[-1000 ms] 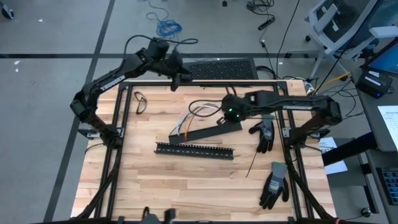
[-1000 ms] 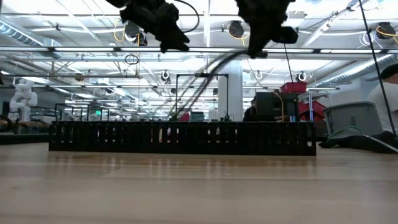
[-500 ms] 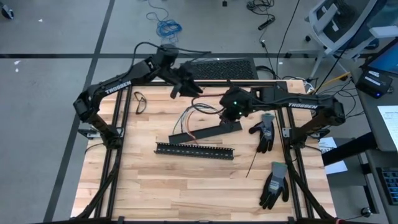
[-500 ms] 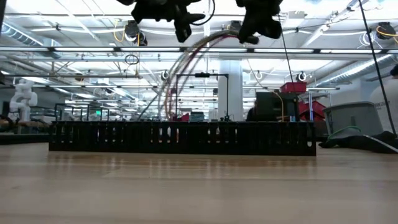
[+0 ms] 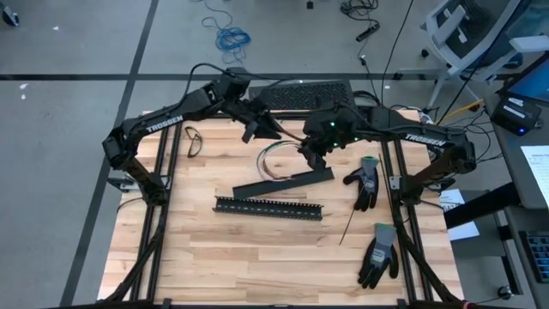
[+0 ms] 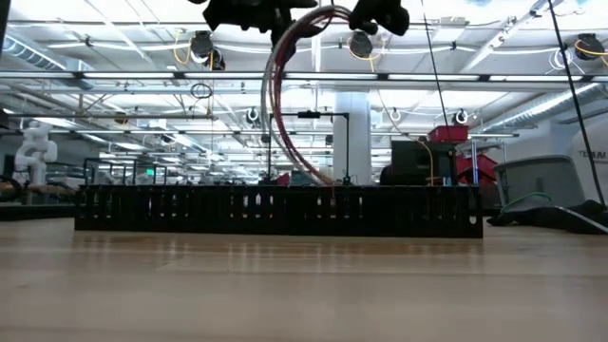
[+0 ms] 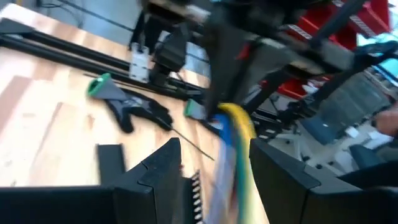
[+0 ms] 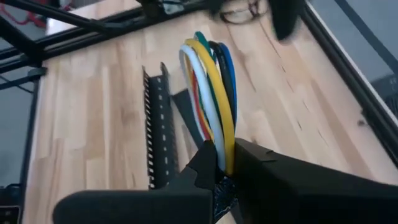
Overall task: Ziptie cables
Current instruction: Put the zip tied cables into the black cable duct
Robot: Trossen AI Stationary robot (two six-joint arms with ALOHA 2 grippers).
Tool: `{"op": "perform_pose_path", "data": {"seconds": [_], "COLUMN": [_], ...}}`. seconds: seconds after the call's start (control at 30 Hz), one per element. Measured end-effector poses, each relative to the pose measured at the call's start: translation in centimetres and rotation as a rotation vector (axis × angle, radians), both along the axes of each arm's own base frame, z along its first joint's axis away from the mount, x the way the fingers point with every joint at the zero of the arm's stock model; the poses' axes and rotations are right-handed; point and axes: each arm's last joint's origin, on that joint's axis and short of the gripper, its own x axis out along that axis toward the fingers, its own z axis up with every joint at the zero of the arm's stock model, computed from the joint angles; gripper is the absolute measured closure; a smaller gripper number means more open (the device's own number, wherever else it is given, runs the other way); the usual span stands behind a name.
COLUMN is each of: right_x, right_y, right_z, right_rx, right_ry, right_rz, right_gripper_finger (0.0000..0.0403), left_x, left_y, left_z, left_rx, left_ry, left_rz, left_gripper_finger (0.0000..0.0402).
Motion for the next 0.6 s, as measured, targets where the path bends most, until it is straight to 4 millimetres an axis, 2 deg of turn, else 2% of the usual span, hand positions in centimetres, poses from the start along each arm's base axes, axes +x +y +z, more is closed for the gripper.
{"op": "perform_pose_path", "data": {"seconds": [0.33, 0.6], "right_x": [-0.4, -0.1], "right_y": [-1.7, -2.1], "right_z": [0.1, 0.5], "right_rx": [-0.018, -0.024], "right_ry": [0.001, -0.054], "right_rz": [-0.043, -0.055], "right_gripper_finger": [0.0394, 0.0394], "left_x": [0.5, 1.1], "left_y": [-1.2, -2.2], "left_z": [0.1, 0.0], "left_rx": [-0.100, -0.043], "left_ry": [0.026, 0.028], "left_rz": [-0.048, -0.034], "left_gripper_finger": [0.0216, 0.0216]}}
